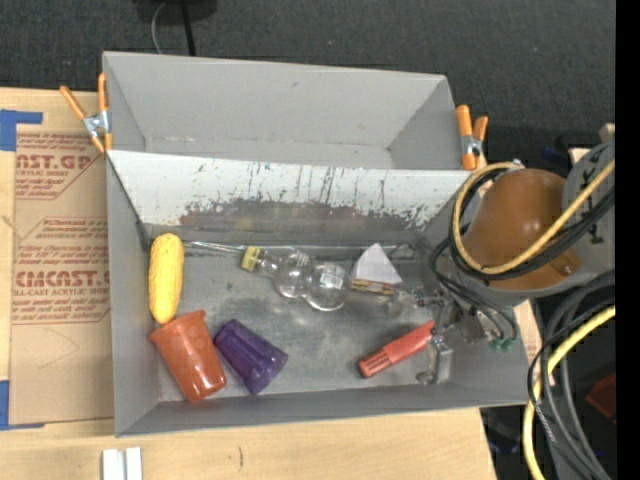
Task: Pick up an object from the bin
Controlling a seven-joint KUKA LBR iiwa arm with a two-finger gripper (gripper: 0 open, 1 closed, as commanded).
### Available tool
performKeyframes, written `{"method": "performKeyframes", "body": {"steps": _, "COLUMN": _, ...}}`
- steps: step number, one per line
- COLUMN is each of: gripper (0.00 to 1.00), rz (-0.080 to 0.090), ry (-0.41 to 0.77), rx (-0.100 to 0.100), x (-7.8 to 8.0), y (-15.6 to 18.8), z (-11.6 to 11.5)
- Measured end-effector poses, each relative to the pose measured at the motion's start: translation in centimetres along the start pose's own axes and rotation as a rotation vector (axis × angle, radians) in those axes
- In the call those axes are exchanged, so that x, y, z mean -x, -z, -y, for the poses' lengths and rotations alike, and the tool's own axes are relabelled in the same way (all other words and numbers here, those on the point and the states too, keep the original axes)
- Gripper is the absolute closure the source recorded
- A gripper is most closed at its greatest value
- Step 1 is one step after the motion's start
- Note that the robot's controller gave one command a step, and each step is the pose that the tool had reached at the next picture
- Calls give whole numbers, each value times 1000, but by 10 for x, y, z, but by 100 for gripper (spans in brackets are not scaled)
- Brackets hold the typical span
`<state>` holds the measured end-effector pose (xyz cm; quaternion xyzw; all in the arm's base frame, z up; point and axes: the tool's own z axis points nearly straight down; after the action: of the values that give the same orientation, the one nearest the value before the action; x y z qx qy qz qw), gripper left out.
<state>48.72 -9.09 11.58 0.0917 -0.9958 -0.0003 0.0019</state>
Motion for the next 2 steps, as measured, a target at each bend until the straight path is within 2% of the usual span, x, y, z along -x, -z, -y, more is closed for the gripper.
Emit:
{"method": "performKeyframes", "body": {"steps": 1, "gripper": 0, "rz": 6, "ry": 10, "rx": -2, "x": 0, "y": 14, "z": 3}}
{"method": "performKeyframes", "body": {"steps": 2, "gripper": 0, "rz": 7, "ry": -31, "rx": 0, "x": -2, "y": -43, "z": 5}}
